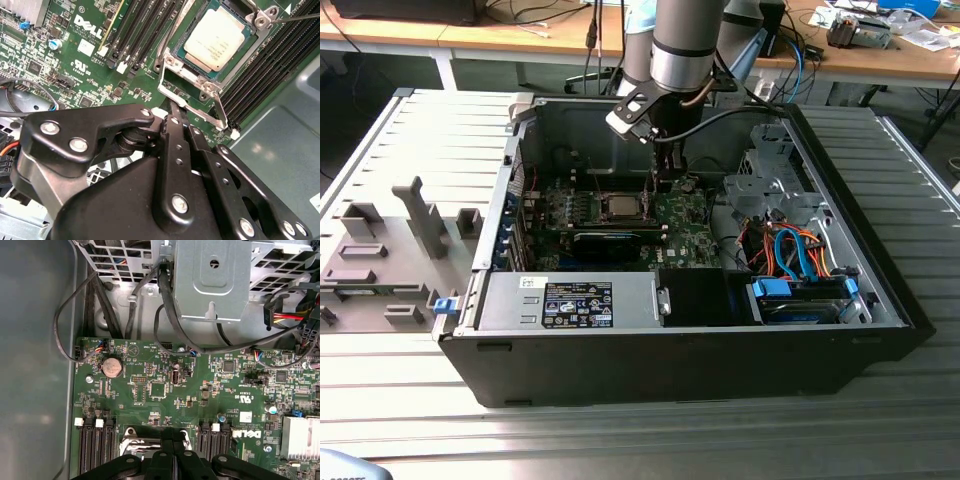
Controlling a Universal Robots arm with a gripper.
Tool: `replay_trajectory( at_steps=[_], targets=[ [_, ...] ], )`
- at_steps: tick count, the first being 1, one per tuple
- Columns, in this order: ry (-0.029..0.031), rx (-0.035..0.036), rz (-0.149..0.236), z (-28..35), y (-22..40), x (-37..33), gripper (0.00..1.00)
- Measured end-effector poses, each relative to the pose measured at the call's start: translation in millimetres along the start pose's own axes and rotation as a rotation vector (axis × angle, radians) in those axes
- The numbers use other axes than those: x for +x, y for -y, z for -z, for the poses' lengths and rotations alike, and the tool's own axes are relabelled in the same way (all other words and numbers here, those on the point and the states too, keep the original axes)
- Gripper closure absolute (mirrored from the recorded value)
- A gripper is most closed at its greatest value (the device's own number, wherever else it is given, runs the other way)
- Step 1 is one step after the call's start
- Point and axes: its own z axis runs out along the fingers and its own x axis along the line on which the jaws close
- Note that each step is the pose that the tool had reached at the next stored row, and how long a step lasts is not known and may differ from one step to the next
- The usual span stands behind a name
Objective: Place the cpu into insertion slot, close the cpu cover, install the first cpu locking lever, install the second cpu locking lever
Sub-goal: 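Close the cpu cover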
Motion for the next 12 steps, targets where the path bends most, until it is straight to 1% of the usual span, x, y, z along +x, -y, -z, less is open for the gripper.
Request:
replay_trajectory(
  at_steps=[5,7,12],
  targets=[
    [0.0000,0.0000,0.000,-0.2,0.9,0.1,0.89],
    [0.0000,0.0000,0.000,-1.2,2.9,0.2,0.89],
    [0.0001,0.0000,0.000,-1.4,3.6,0.3,0.89]
  ],
)
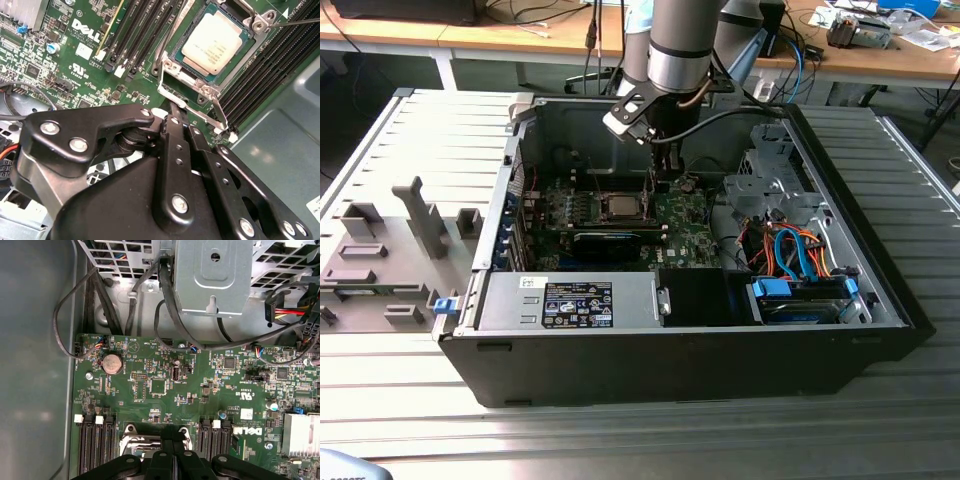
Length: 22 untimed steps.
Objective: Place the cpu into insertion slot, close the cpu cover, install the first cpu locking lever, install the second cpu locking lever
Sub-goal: 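Close the cpu cover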
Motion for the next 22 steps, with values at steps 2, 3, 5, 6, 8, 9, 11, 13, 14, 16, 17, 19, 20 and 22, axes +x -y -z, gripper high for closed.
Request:
replay_trajectory(
  at_steps=[2,3,5,6,8,9,11,13,14,16,17,19,20,22],
  targets=[
    [-0.0001,0.0000,0.000,-0.1,0.3,0.0,0.89],
    [0.0000,0.0000,0.000,-0.2,0.9,0.1,0.89],
    [0.0000,0.0000,0.000,-0.4,1.4,0.1,0.89],
    [0.0000,0.0000,0.000,-0.4,1.6,0.1,0.89],
    [-0.0001,0.0000,0.000,-0.6,1.9,0.1,0.89],
    [0.0000,0.0000,0.000,-0.6,2.1,0.1,0.89],
    [-0.0001,-0.0001,0.000,-0.7,2.4,0.2,0.89],
    [-0.0001,0.0000,0.000,-0.8,2.8,0.2,0.89],
    [0.0000,0.0000,0.000,-0.8,3.1,0.2,0.89],
    [-0.0001,0.0000,0.000,-0.9,3.9,0.3,0.89],
    [-0.0001,0.0000,0.000,-0.9,4.4,0.3,0.89],
    [-0.0001,-0.0001,0.000,-0.9,5.3,0.4,0.89],
    [-0.0001,-0.0001,0.000,-1.0,6.3,0.5,0.89],
    [-0.0001,-0.0001,0.000,-1.0,7.5,0.5,0.89]
  ],
)
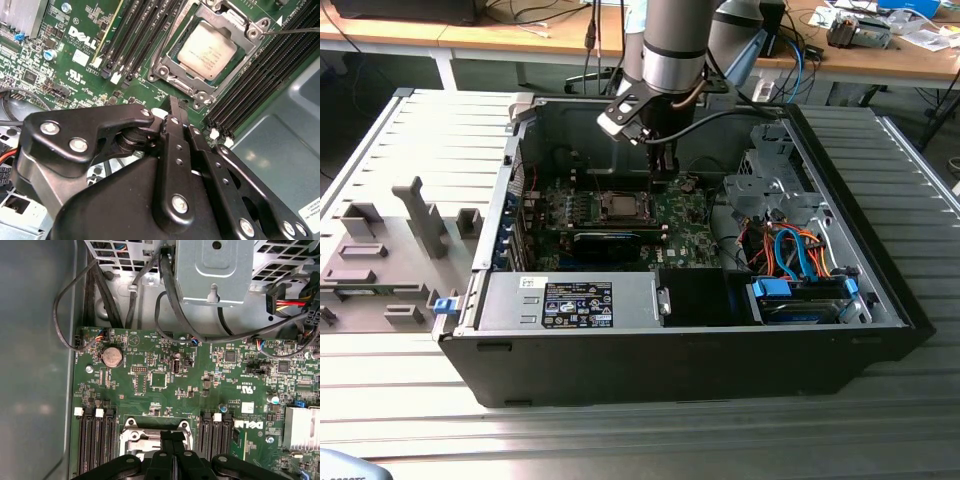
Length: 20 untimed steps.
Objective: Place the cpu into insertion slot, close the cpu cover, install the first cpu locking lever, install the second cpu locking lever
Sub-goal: 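Close the cpu cover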
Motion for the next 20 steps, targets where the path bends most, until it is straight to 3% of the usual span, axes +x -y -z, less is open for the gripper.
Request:
replay_trajectory(
  at_steps=[20],
  targets=[
    [0.0001,0.0000,0.000,-2.0,6.6,0.5,0.89]
  ],
)
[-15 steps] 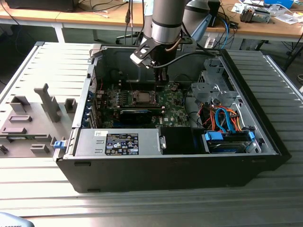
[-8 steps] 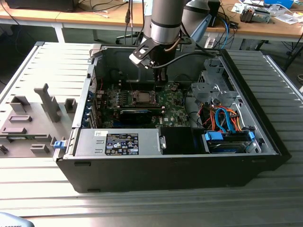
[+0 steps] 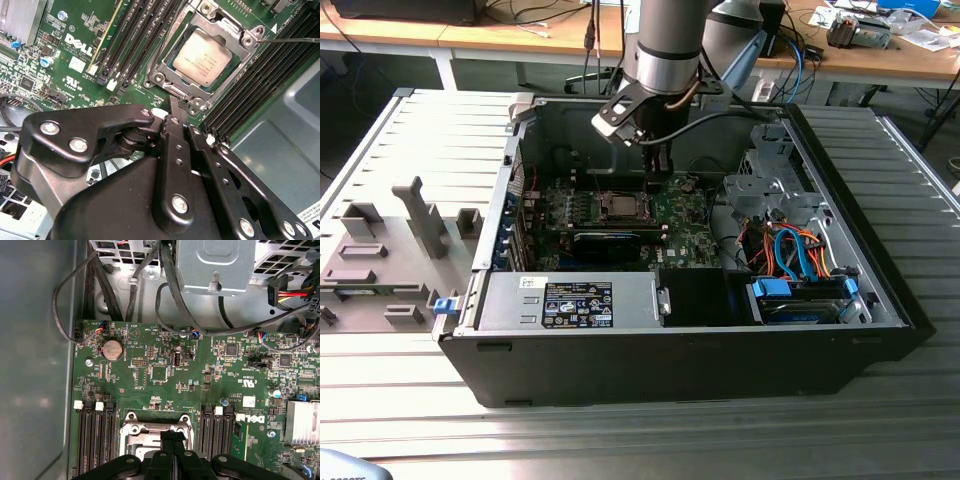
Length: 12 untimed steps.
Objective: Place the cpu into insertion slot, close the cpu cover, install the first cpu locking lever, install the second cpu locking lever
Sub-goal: 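Close the cpu cover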
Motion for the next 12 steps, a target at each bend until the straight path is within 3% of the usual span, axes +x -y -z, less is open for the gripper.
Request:
replay_trajectory(
  at_steps=[12],
  targets=[
    [0.0000,0.0001,0.000,-1.3,2.6,0.2,0.89]
  ],
)
